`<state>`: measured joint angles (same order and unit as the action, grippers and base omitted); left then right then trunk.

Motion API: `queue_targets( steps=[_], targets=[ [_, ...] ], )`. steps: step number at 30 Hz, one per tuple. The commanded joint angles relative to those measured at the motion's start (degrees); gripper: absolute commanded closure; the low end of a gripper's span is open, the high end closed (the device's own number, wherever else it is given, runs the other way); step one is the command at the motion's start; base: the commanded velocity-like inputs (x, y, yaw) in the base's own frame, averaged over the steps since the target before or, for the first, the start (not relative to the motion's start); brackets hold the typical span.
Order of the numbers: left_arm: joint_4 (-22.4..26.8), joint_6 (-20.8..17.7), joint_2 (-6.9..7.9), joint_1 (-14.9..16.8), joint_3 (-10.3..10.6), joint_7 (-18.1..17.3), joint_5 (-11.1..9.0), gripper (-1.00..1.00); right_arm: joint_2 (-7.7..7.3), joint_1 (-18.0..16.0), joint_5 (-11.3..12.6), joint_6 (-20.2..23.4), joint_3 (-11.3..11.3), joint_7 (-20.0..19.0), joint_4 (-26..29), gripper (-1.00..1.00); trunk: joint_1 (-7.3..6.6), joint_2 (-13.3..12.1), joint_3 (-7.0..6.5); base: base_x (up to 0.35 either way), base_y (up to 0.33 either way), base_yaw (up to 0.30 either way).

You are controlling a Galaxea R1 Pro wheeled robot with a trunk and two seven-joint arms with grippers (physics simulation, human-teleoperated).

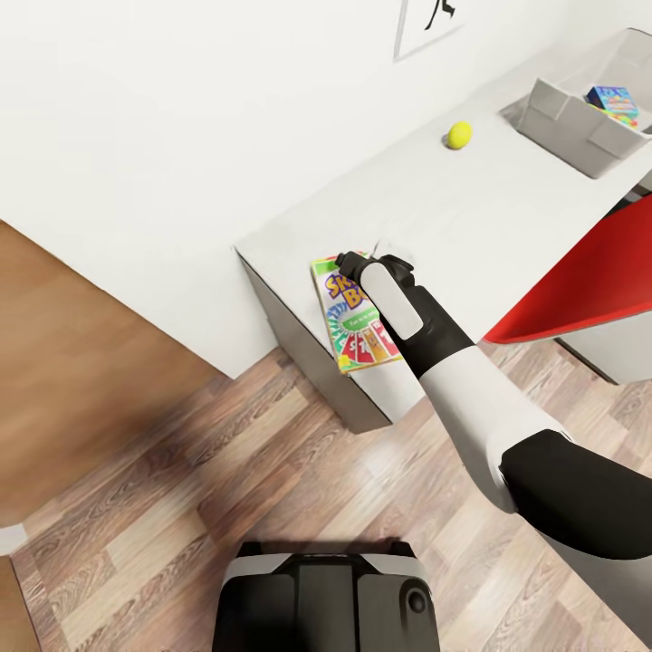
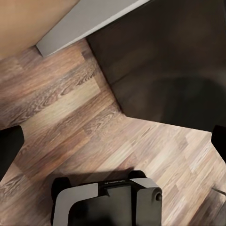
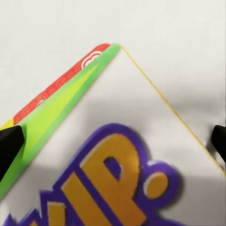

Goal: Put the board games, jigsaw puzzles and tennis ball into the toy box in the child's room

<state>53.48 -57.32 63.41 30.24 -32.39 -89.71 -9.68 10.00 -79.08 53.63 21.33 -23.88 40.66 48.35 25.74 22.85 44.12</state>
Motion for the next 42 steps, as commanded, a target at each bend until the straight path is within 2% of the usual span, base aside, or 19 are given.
queue_targets(
  steps=[1, 34, 42],
  targets=[
    [-0.04, -0.60, -0.01, 0.08, 0.04, -0.29, 0.10, -1.00, 0.00, -0.02, 1.12, 0.11, -0.12, 0.38, -0.89, -1.00, 0.04, 0.07, 0.08, -0.061, 0.083, 0.000],
    [-0.04, -0.61, -0.04, 0.08, 0.07, -0.29, 0.02, -1.00, 0.00, -0.11, 1.21, 0.10, -0.12, 0.15, -0.89, -1.00, 0.04, 0.07, 0.08, -0.048, 0.038, 0.000],
    [-0.04, -0.60, -0.04, 0.08, 0.05, -0.29, 0.03, -1.00, 0.00, -0.03, 1.20, -0.01, -0.09, 0.11, -0.89, -1.00, 0.04, 0.07, 0.08, -0.003, -0.109, 0.000]
  ],
)
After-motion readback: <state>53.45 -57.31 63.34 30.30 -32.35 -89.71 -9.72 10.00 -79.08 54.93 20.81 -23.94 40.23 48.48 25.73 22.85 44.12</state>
